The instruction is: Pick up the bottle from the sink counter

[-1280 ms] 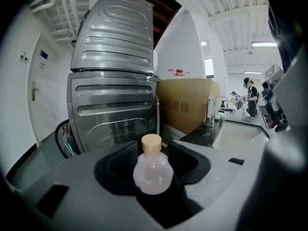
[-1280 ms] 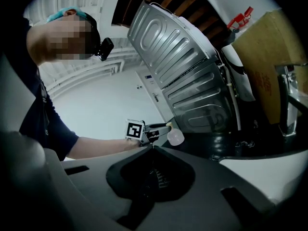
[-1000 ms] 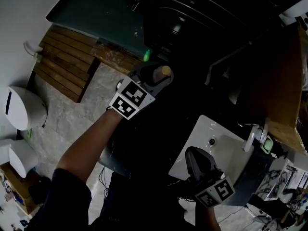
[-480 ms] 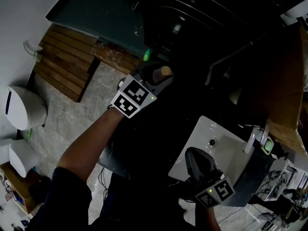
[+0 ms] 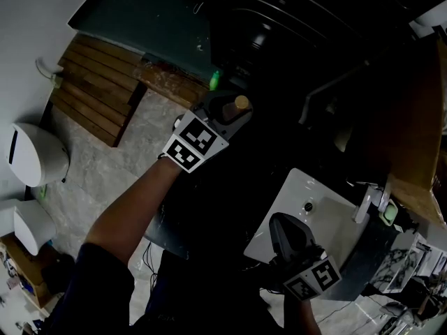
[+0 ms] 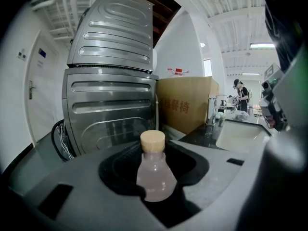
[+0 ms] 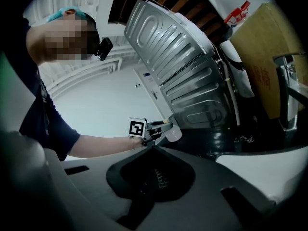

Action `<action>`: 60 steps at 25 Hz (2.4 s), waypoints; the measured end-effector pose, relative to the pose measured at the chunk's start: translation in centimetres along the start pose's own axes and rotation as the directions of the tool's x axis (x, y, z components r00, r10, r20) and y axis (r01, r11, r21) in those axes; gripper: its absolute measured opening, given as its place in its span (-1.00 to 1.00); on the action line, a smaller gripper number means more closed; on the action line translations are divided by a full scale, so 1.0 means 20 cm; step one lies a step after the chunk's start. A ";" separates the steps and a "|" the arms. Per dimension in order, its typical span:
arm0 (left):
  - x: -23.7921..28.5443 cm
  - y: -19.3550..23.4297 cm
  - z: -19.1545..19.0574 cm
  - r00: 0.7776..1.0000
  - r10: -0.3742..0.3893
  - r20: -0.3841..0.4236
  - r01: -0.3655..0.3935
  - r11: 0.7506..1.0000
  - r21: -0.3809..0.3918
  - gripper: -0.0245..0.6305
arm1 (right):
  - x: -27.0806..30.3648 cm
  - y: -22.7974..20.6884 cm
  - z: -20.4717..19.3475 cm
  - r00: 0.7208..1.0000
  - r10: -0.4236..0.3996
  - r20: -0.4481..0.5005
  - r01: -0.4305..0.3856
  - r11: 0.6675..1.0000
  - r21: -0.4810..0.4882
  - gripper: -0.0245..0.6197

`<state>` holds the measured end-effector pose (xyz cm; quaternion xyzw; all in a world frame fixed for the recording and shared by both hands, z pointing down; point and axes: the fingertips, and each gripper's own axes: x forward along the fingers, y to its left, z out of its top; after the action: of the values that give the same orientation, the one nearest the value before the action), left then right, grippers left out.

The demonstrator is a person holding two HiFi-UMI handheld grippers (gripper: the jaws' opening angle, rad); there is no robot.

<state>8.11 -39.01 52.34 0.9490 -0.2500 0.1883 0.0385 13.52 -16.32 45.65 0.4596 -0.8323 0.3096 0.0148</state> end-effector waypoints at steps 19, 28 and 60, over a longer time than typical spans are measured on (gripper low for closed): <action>0.00 0.00 -0.01 1.000 -0.007 -0.003 0.007 0.998 -0.059 -0.49 | -0.04 0.03 0.01 1.000 -0.007 0.014 0.007 1.000 0.008 -0.84; -0.03 -0.06 0.00 0.999 -0.044 -0.008 0.043 0.997 -0.067 -0.49 | -0.06 0.06 0.02 1.000 -0.002 0.023 0.002 1.000 0.004 -0.84; -0.40 -0.24 0.34 0.997 -0.043 0.071 0.043 0.999 -0.008 -0.49 | -0.13 0.28 0.16 0.993 0.047 0.106 -0.042 0.998 -0.052 -0.84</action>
<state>6.35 -32.23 43.05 0.9600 -0.2317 0.1524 0.0382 11.39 -13.92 39.43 0.4564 -0.8494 0.2640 -0.0252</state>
